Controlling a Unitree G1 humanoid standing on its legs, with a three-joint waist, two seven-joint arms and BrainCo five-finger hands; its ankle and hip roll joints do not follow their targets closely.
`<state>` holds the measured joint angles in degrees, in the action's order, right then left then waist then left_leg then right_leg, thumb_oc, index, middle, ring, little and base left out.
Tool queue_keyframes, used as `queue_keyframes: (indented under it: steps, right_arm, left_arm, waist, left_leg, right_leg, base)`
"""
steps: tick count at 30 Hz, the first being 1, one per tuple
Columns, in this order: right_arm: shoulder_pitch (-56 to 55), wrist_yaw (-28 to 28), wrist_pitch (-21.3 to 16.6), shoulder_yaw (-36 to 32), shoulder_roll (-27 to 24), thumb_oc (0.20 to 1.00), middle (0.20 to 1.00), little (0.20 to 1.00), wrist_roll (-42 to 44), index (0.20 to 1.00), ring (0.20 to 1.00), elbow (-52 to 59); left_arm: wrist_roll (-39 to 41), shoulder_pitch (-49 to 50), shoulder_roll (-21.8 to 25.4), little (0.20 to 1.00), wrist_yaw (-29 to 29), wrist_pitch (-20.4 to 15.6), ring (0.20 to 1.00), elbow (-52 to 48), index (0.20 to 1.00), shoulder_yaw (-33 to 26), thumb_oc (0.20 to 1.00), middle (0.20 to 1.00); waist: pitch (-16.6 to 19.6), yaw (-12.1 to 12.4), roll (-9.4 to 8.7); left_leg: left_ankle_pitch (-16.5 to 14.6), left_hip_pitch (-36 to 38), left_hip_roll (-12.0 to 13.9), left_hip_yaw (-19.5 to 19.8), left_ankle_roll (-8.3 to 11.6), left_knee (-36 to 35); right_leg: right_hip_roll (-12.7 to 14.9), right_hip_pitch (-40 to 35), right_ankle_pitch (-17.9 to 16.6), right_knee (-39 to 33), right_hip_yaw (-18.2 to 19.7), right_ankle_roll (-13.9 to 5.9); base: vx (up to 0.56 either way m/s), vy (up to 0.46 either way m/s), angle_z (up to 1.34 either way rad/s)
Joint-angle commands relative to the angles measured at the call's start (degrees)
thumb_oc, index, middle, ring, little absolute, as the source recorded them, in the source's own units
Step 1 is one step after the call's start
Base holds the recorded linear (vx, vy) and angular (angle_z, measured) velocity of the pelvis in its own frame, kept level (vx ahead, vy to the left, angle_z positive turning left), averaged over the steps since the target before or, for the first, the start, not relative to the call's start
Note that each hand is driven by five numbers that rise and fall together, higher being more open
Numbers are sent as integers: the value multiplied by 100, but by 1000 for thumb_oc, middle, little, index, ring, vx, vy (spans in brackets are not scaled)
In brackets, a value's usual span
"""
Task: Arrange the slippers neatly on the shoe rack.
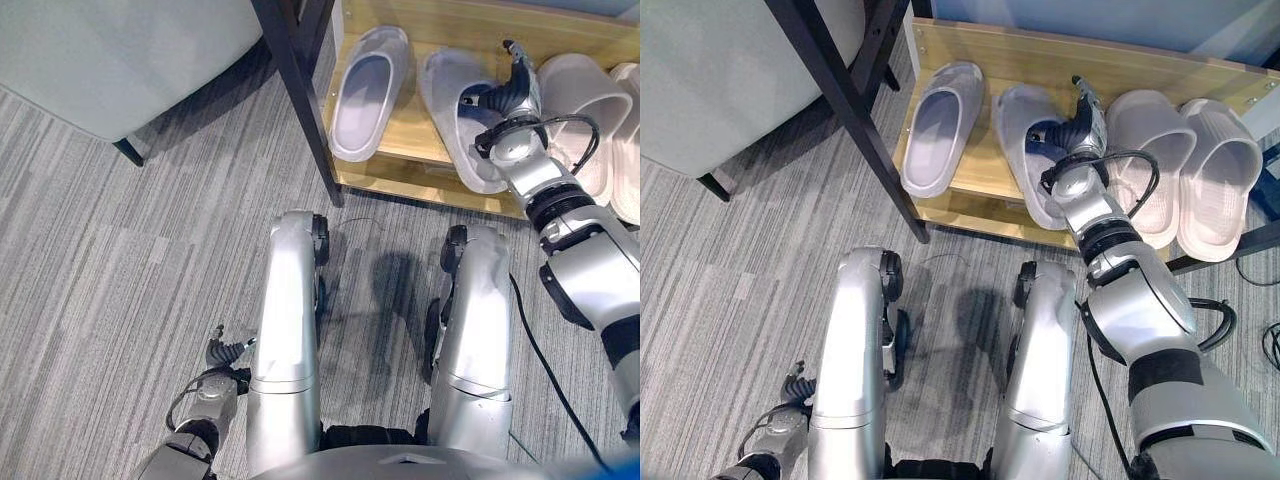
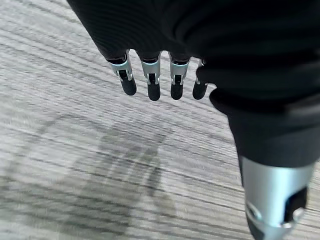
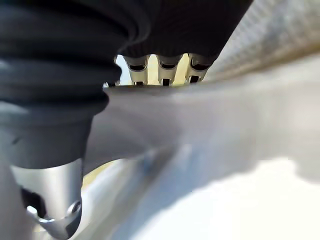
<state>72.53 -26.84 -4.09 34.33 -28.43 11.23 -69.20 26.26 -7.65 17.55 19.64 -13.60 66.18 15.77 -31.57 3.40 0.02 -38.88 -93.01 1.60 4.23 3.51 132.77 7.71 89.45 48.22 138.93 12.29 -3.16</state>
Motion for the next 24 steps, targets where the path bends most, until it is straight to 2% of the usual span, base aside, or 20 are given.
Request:
queue_keyframes:
  steps: [1,5,13,17,21,24]
  right_arm:
    - [710,-103,-197,-107,-241,1000,1000,1000,202,1000,1000,162]
    - [730,-189,-293,-164,-254,1000,1000,1000,248,1000,1000,346]
    - [1024,-101,-271,-37,-313,1000,1000,1000,376,1000,1000,-111]
    - [1085,-36,-251,53,-414,1000,1000,1000,384,1000,1000,-234]
    - [1305,-73,-161,165,-338,1000,1000,1000,119,1000,1000,-381]
    - [1453,-63,-108,367,-466,1000,1000,1000,-99,1000,1000,-448]
  left_arm:
    - [-70,381,101,1000,-120,89,1000,141,1000,494,1000,1000]
    - [-172,412,87,1000,-209,134,1000,193,1000,555,1000,1000]
    - [-156,338,182,1000,-283,58,1000,29,1000,742,1000,1000]
    - [-180,518,163,1000,-349,57,1000,244,1000,736,1000,1000]
    - [-220,551,136,1000,-428,66,1000,308,1000,781,1000,1000]
    - [-207,589,143,1000,-516,56,1000,223,1000,836,1000,1000]
  waist:
    - [178,366,136]
    - [178,361,118]
    - [178,406,132]
    - [178,569,169]
    - [178,655,161]
    - [178,653,132]
  left_leg:
    - [-867,306,-151,613,-171,135]
    - [-882,306,-157,600,-177,183]
    - [-895,306,-162,552,-171,183]
    - [-914,306,-174,520,-189,101]
    - [-941,306,-210,542,-183,131]
    - [-967,306,-205,533,-172,151]
  right_leg:
    - [38,-582,-646,241,586,515]
    - [6,-603,-646,263,567,525]
    - [11,-597,-662,266,582,525]
    - [57,-625,-722,140,549,499]
    - [104,-696,-756,117,506,454]
    - [96,-710,-770,132,526,468]
  base:
    - [-5,51,-3]
    - [-4,45,1]
    - [0,8,0]
    - [19,42,3]
    - [27,39,2]
    - [2,10,0]
